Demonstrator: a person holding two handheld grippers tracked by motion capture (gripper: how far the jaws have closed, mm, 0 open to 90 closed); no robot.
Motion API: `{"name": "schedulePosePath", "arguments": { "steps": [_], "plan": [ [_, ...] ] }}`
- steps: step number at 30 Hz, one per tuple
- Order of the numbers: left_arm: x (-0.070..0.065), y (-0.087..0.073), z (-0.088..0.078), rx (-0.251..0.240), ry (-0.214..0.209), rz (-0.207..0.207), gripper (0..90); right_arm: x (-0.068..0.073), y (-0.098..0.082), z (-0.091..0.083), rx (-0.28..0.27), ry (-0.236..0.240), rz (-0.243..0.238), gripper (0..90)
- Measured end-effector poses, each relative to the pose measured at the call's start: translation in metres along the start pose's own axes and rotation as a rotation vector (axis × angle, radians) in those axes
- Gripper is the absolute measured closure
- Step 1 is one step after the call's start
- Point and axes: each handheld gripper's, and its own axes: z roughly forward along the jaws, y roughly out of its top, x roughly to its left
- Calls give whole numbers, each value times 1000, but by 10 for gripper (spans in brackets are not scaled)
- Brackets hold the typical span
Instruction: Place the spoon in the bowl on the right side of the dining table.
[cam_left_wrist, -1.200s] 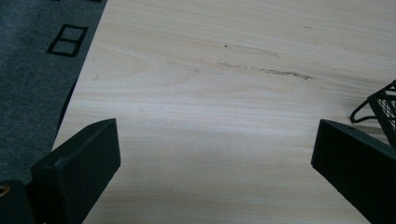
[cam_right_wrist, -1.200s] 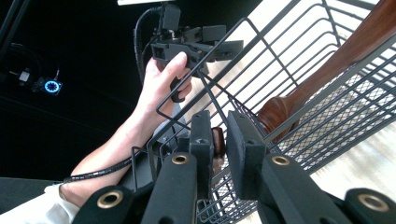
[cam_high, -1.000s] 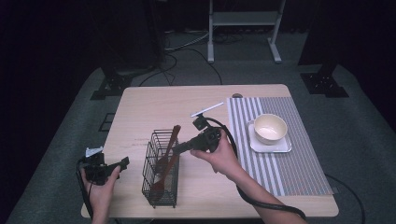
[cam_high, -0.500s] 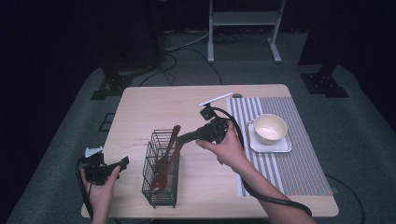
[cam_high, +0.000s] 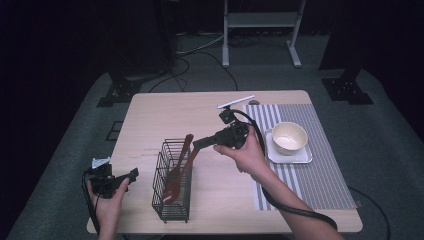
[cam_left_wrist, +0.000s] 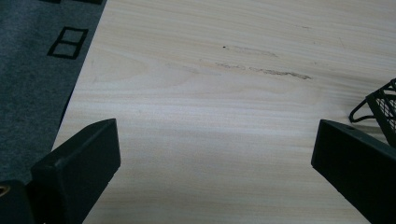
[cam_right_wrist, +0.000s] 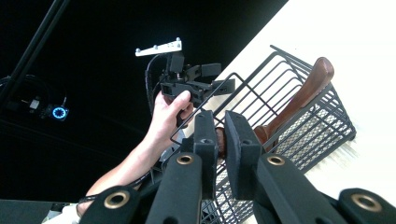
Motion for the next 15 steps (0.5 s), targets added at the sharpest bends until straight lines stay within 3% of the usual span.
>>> {"name": "schedulePosePath", "arguments": {
  "steps": [15],
  "plan": [
    [0,0,-1,-4,2,-1,2,-4,3,-18,-23,22,24,833]
  ]
}}
